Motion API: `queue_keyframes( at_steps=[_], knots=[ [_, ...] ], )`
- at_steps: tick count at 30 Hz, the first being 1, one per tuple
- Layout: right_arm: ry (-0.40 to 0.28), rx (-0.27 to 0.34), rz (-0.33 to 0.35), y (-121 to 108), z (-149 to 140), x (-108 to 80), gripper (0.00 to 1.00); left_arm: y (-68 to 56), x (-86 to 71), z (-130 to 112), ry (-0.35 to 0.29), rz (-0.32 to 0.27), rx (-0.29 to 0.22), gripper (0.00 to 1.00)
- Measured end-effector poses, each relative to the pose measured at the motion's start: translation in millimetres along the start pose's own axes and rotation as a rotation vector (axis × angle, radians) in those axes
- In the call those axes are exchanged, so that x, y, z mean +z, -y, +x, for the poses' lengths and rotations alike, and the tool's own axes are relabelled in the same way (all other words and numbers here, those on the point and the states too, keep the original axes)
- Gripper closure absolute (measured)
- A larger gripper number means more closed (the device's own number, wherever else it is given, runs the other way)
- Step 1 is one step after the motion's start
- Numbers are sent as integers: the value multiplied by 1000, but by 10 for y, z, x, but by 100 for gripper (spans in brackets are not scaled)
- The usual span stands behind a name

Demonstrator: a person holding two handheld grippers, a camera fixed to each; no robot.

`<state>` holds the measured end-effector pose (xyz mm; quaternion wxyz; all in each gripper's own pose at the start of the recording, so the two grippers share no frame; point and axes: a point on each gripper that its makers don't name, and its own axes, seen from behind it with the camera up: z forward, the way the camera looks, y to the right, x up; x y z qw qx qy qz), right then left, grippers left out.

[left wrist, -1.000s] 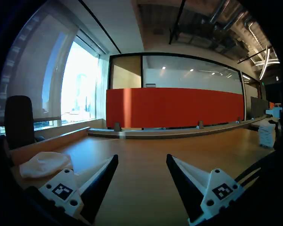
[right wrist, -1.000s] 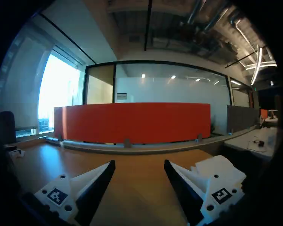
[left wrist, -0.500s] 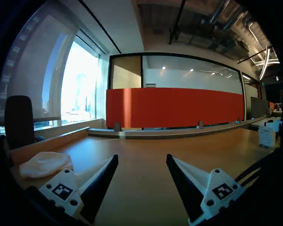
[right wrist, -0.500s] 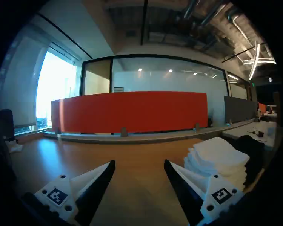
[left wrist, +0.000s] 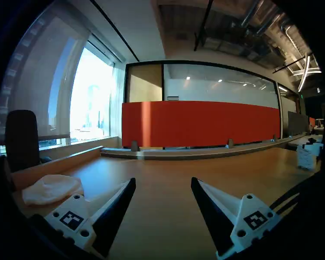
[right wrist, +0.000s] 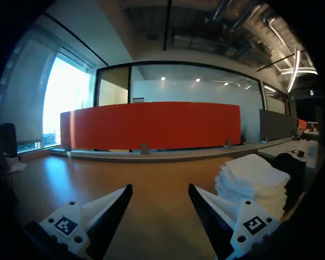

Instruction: Fold towel

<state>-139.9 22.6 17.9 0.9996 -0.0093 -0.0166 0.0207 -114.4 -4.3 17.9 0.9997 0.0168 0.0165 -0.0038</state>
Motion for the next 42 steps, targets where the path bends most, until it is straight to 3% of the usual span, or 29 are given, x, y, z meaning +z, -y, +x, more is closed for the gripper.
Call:
queue_keyframes(
  at_steps=[11,21,42],
  knots=[
    [-23,11,4,23,20,-45,0,-2,-3,-2,0,0,0,6],
    [-34,-26,11,83,16,-49,0,0,1,-4,0,0,0,6],
    [-45,-28,17,108,37,-70,0,1,0,2,0,0,0,6]
  ],
)
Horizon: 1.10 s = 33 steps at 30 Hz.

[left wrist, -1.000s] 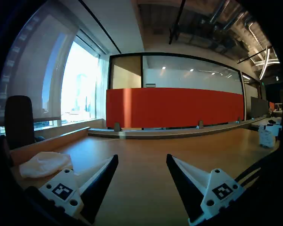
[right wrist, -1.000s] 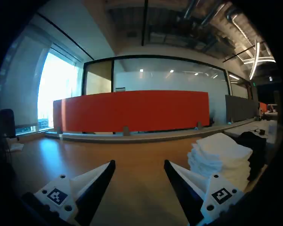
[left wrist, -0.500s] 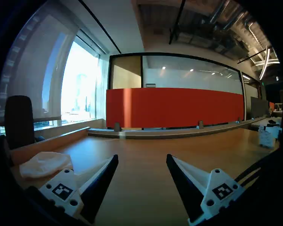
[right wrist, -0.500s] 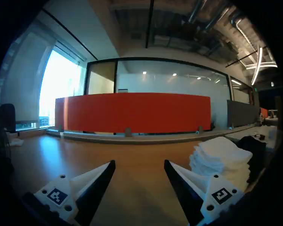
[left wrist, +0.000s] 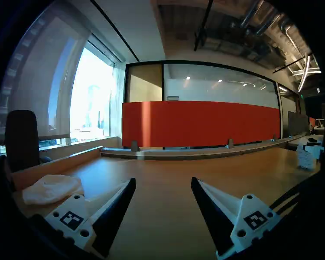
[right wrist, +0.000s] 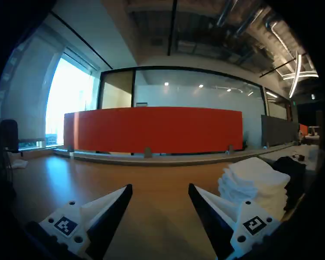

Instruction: Fold towel

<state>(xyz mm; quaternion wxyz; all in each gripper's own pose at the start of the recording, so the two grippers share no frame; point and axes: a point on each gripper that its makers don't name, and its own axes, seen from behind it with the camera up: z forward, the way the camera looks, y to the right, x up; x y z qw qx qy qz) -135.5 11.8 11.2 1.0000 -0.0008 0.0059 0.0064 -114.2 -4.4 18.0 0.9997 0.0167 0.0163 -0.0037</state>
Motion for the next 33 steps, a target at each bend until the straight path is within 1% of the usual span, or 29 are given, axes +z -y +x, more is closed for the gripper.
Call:
queue_keyframes(
  at_steps=[33],
  knots=[
    [0,0,0,9,3,-5,0,6,-18,50,1,0,0,6]
  ],
)
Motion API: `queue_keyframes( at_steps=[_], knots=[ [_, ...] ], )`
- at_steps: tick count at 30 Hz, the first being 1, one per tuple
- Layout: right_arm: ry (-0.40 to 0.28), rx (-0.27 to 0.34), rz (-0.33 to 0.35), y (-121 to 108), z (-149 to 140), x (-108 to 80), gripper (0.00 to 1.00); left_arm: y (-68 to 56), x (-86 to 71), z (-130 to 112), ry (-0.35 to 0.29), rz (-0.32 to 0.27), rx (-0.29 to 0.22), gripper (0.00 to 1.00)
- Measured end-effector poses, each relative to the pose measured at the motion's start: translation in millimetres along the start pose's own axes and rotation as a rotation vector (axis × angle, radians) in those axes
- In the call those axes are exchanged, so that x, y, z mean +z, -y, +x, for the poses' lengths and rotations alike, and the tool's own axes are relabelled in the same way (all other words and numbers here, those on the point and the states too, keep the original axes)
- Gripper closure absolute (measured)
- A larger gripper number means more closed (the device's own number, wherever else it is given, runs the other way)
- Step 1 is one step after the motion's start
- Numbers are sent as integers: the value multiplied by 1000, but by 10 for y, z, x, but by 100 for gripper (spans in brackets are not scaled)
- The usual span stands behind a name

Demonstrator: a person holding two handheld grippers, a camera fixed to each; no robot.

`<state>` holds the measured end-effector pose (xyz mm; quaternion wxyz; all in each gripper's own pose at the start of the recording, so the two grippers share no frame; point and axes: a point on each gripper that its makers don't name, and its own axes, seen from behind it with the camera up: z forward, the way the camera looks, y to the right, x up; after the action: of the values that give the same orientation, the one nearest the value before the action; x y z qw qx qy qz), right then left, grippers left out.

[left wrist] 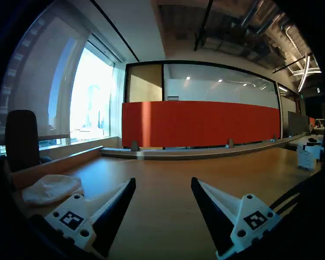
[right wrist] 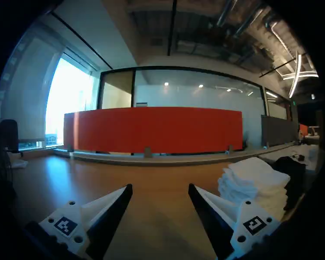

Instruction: Fold towel

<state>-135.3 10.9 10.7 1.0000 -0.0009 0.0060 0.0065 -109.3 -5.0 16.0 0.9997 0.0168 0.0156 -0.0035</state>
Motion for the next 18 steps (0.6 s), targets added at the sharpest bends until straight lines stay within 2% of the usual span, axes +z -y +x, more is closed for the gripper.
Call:
queue_keyframes(
  at_steps=[18],
  knots=[
    [0,0,0,1,-3,4,0,0,-3,15,1,0,0,6]
  ],
)
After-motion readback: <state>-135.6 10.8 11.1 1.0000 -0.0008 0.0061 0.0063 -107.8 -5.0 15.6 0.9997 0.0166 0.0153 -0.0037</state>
